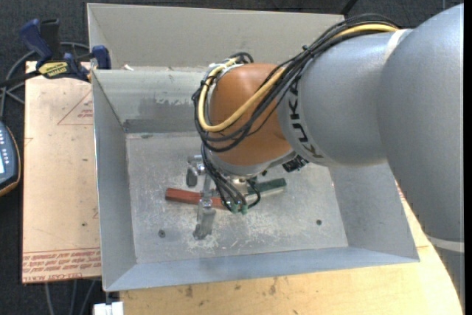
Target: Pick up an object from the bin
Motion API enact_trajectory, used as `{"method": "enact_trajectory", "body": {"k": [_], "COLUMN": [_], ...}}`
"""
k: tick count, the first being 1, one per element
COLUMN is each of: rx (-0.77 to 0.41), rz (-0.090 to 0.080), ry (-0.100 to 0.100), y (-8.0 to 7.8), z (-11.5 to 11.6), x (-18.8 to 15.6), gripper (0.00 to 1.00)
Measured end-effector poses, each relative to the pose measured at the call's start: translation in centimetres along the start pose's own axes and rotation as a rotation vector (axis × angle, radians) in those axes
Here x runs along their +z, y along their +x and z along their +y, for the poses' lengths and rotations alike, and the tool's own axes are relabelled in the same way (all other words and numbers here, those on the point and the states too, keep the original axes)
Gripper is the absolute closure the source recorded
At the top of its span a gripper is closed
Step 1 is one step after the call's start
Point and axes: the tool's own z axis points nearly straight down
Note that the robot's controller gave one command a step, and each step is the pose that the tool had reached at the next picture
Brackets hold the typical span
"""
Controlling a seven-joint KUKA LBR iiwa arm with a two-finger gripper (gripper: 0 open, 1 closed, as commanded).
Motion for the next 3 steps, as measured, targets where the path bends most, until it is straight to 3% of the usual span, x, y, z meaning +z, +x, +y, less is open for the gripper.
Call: {"method": "enact_trajectory", "body": {"k": [1, 2, 3], "rx": [0.003, 0.174, 0.177], "rz": [-0.007, -0.005, -0.007], "ry": [-0.001, -0.001, -0.002], "y": [-4.7, -0.9, -1.0], "z": [-0.7, -0.8, -0.9], "x": [7.7, 6.5, 6.5], "gripper": [0.0, 0.0, 1.0]}}
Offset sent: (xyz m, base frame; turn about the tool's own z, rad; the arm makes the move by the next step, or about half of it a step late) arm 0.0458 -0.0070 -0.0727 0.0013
